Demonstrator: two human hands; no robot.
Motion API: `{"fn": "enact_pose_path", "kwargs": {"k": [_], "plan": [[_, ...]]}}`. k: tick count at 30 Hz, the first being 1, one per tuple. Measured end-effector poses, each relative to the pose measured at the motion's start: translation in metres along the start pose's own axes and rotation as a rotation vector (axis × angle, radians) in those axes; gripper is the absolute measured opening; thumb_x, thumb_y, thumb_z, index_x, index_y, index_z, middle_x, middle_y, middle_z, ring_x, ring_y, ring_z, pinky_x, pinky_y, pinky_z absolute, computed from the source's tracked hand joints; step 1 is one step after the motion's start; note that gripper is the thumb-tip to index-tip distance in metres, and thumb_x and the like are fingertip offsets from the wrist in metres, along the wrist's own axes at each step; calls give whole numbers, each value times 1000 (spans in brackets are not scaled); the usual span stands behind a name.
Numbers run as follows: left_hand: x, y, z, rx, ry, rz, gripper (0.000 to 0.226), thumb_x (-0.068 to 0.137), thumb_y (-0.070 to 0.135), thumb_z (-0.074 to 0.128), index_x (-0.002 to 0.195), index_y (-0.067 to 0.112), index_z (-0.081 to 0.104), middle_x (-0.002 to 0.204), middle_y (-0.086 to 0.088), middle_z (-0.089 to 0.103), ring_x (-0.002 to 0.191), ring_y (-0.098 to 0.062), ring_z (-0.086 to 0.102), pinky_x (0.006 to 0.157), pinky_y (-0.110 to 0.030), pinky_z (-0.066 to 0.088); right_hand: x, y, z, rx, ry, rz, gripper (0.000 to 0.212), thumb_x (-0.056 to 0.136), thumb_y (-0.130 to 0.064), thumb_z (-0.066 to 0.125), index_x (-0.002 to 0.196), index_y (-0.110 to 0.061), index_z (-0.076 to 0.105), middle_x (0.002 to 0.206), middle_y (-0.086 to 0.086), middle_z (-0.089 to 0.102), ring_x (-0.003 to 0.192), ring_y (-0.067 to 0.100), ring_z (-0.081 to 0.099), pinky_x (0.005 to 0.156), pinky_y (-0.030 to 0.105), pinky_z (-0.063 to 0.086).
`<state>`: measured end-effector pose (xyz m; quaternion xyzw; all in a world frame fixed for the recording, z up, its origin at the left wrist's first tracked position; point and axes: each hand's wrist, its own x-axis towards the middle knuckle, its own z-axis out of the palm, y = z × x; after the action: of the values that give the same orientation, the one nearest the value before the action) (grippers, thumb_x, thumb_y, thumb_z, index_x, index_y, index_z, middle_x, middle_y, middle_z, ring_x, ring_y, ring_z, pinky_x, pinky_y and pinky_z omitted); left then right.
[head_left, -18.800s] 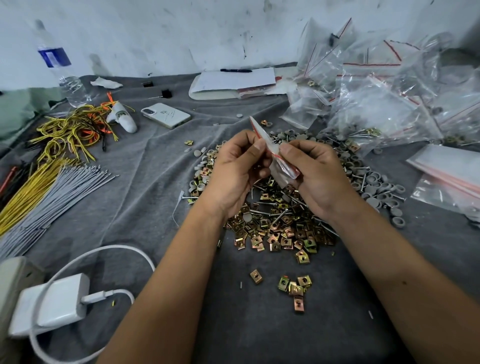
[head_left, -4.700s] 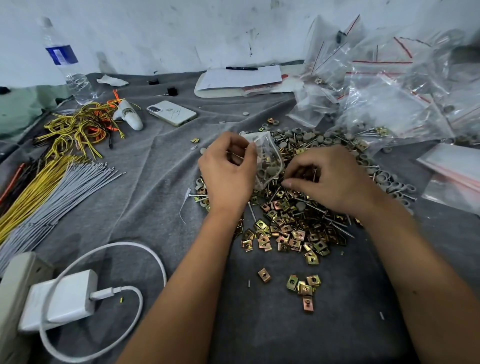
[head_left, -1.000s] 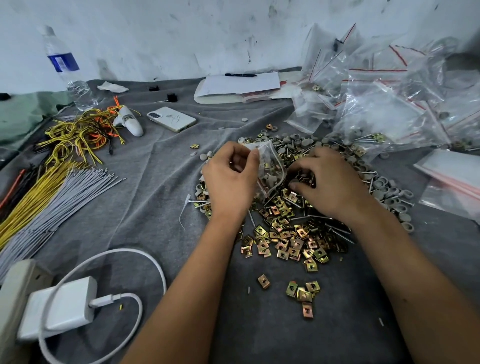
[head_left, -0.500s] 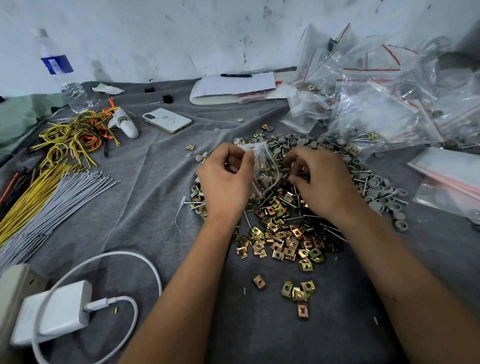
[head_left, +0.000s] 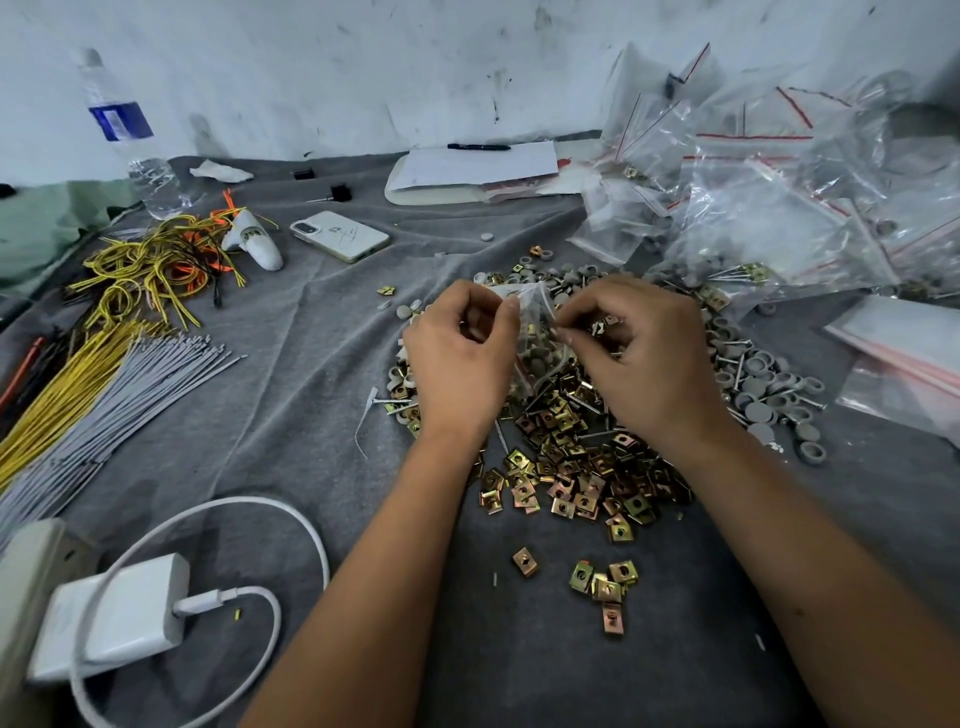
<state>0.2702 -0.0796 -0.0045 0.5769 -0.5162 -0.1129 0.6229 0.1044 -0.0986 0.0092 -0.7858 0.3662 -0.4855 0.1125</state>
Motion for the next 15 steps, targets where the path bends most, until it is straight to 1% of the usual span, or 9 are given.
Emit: {"fn": "enact_pose_path", "kwargs": {"k": [2,4,7,11,13,15], "plan": [[0,1,0,0,4,-10,15,91,19,75,78,13,69,56,21,56,52,-1,50,51,-12,37,1,2,-2,-5,37,16,12,86,-5,78,96,-11,76,94,-4,72,89,8,67,77,28,58],[-1,2,1,-5,3,-16,15,92,19,75,79,13,70,57,21,56,52,0,51,51,-11,37,2,2,-4,-6,73,37,12,87,-4,76,97,-11,75,93,-4,72,87,7,67,77,23,57],[-1,2,1,-7,2,-19,15,92,19,74,79,15,70,58,21,57,52,0,51,51,-11,37,2,3,-4,-5,91,68,10,90,-8,73,99,-11,74,92,-4,72,84,5,67,74,15,54],[0,3,1,-10,9,-35,16,93,17,73,78,16,69,55,21,54,51,-1,49,50,-11,36,3,6,-4,-1,72,135,9,91,-14,74,100,-15,73,85,-12,67,79,-4,63,67,7,47],[0,4,0,-22,8,-54,16,94,16,73,78,15,69,54,21,52,51,-1,48,50,-12,36,2,10,-5,-28,16,164,6,92,-18,74,98,-18,74,81,-14,66,76,-5,62,66,11,47],[0,7,-2,-52,1,-80,17,95,14,73,78,14,69,52,20,52,51,-1,48,50,-13,36,1,13,-4,-62,-74,182,7,92,-25,75,95,-18,75,80,-9,69,73,-1,63,66,22,51]]}}
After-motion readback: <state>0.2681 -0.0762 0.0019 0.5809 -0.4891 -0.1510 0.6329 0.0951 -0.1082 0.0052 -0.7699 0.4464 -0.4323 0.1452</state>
